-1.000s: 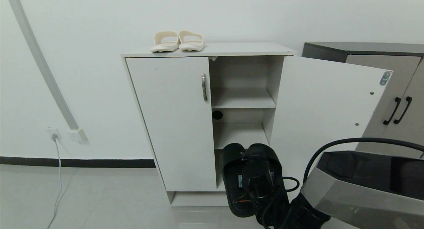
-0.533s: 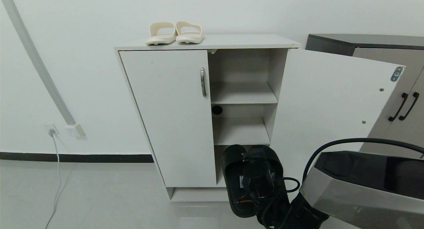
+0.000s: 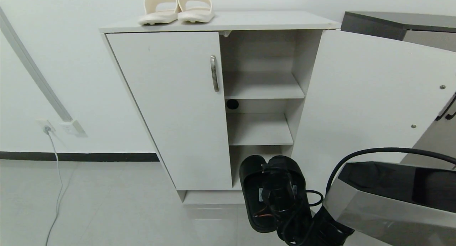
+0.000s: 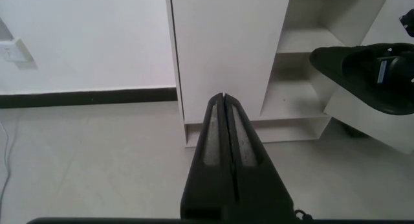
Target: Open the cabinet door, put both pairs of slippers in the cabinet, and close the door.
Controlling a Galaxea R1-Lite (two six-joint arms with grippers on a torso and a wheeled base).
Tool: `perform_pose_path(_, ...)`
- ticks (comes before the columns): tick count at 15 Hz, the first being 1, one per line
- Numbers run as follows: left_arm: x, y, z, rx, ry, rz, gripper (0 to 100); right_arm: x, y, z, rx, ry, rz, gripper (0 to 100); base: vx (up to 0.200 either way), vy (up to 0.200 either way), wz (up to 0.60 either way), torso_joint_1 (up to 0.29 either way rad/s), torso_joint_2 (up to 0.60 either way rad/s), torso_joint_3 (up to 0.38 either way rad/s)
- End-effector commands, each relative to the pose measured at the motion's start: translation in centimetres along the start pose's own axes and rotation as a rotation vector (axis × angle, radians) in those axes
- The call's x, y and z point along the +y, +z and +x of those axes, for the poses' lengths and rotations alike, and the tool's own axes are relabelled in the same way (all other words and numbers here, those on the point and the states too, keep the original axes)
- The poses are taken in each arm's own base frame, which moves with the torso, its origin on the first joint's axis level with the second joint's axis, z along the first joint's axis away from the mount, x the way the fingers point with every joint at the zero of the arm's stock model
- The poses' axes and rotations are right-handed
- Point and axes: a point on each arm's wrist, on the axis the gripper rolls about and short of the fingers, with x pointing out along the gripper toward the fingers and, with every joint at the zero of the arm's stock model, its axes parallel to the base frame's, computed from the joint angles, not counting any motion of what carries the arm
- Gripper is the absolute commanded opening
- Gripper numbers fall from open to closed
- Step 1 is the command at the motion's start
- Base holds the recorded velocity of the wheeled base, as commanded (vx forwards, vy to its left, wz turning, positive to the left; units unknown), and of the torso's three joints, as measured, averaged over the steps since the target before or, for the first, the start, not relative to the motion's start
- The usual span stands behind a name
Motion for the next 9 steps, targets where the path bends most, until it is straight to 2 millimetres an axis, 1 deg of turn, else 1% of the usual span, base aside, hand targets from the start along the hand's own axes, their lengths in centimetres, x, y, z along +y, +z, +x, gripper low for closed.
perform_pose_path(1,0.0,0.0,0.0,0.000,0.000,0.000,0,0.0,0.1,0.0,-0.002,0.000,0.002,0,0.000,0.000,0.00,0.007,0.00,-0.207)
perform_pose_path(2,0.0,0.0,0.0,0.000,0.000,0.000,0,0.0,0.1,0.0,-0.002,0.000,0.002,0,0.000,0.000,0.00,0.002,0.01,-0.193)
perform_pose_path(3,0.0,0.0,0.0,0.001,0.000,0.000,0,-0.1,-0.4,0.2,0.007,-0.005,-0.005,0,0.000,0.000,0.00,-0.002,0.00,-0.178)
perform_pose_path(5,0.0,0.0,0.0,0.001,0.000,0.000,0,-0.2,-1.6,1.1,-0.001,-0.017,-0.006,0,0.000,0.000,0.00,0.002,0.00,-0.085)
perform_pose_path(6,0.0,0.0,0.0,0.000,0.000,0.000,0,-0.1,-1.8,1.4,-0.033,-0.012,0.001,0,0.000,0.000,0.00,0.000,0.00,0.000)
perform_pose_path(7,0.0,0.0,0.0,0.001,0.001,0.000,0,-0.1,-1.9,1.8,-0.053,-0.014,0.001,0,0.000,0.000,0.00,0.000,0.00,0.000)
perform_pose_path(9,0.0,0.0,0.0,0.000,0.000,0.000,0,-0.4,-1.4,2.4,-0.150,-0.019,0.005,0,0.000,0.000,0.00,0.000,0.00,0.000)
